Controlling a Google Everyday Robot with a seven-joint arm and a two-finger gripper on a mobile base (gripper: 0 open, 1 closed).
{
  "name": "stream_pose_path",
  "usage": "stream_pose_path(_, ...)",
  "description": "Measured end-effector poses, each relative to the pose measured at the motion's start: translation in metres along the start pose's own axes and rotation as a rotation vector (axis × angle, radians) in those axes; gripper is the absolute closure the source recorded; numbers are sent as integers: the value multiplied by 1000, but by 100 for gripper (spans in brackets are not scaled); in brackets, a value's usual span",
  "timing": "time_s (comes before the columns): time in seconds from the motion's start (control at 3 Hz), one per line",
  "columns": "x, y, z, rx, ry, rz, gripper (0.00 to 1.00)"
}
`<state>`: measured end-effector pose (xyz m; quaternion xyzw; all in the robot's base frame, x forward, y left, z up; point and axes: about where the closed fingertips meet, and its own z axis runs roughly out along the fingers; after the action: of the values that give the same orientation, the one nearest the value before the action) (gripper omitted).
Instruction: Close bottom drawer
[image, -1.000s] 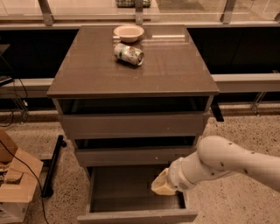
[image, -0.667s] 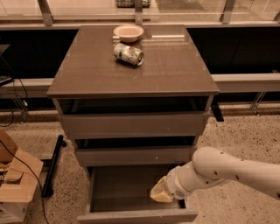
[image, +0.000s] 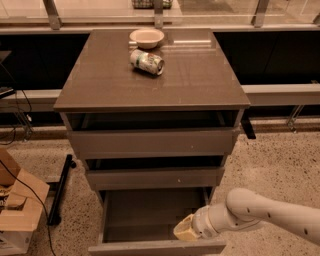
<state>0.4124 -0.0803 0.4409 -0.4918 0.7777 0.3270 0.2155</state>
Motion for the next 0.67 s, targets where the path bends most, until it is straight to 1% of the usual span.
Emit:
stream_pose_path(0.33, 38, -24, 28, -48, -70, 74, 100)
stream_pose_path(0.67, 45, -23, 43, -67, -83, 96, 100)
